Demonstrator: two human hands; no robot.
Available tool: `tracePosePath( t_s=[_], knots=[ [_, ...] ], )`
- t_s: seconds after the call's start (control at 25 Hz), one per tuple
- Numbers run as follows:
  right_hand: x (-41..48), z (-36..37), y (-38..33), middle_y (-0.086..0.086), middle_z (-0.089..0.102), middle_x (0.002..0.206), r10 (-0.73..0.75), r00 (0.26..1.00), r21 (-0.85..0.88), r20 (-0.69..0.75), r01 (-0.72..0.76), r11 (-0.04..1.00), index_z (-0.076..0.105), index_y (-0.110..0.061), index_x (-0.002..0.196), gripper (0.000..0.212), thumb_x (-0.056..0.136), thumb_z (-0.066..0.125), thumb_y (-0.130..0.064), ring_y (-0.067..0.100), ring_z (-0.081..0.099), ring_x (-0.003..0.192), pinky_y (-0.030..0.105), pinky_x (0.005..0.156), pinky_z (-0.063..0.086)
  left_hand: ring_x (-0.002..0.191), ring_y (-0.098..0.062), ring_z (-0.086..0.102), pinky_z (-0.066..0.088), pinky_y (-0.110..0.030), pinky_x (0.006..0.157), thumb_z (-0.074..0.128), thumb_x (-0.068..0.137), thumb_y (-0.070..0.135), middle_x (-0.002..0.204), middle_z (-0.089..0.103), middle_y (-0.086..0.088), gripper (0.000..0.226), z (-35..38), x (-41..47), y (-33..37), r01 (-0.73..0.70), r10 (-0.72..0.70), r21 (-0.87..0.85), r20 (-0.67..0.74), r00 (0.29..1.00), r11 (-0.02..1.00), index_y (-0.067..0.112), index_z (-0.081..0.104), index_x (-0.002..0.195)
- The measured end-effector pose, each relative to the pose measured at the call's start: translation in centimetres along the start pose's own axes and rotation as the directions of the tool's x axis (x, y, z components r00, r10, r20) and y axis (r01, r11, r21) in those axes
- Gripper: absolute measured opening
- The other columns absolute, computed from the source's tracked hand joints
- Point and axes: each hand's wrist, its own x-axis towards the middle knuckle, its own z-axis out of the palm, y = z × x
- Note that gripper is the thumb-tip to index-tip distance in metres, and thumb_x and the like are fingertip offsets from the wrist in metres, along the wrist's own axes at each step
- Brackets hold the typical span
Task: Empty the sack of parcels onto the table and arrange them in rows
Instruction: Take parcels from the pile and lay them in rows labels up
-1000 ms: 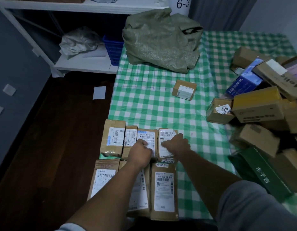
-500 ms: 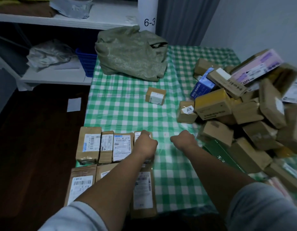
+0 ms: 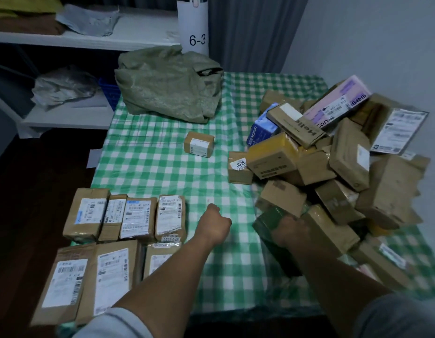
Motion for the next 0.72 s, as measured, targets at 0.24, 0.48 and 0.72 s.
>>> tracePosePath(
  t_s=[0.24, 0.48, 0.72],
  knots=[
    [2.2, -0.3, 4.1, 0.018, 0.063, 0.12, -0.129, 0.989, -0.098, 0.077, 0.136, 0.986, 0.05, -0.008, 0.13, 0.047, 0.088, 0.066, -0.022, 0.038, 0.061, 0.112, 0.045, 0.093, 0.053, 0.083, -0.025, 0.058, 0.042, -0.029, 0.061, 0.055, 0.091, 0.013, 0.105, 0.062, -0.014, 0.037, 5.6, -0.2, 0.6, 0.037, -0.036, 0.077, -0.008, 0.999, 0.996, 0.007, 0.044, 0.127],
    [2.5, -0.5, 4.2, 0.009, 0.072, 0.098, -0.243, 0.957, 0.102, 0.161, 0.228, 0.968, 0.063, -0.013, 0.093, 0.033, 0.073, 0.086, -0.027, 0.027, 0.069, 0.089, 0.037, 0.081, 0.055, 0.072, -0.018, 0.046, 0.035, -0.03, 0.059, 0.052, 0.092, 0.012, 0.082, 0.045, -0.001, 0.024, 7.3, -0.9, 1.0, 0.108, -0.096, 0.165, -0.077, 0.992, 0.98, 0.002, 0.048, 0.113],
    [2.7, -0.2, 4.2, 0.009, 0.073, 0.079, -0.242, 0.953, 0.414, 0.181, 0.149, 0.898, 0.068, -0.008, 0.082, 0.034, 0.072, 0.085, -0.037, 0.024, 0.069, 0.07, 0.036, 0.067, 0.058, 0.08, -0.025, 0.056, 0.03, -0.03, 0.052, 0.049, 0.09, 0.008, 0.118, 0.059, -0.023, 0.034, 7.9, -1.6, -0.1, 0.157, -0.145, 0.154, -0.092, 0.985, 0.975, -0.005, 0.05, 0.122]
  ],
)
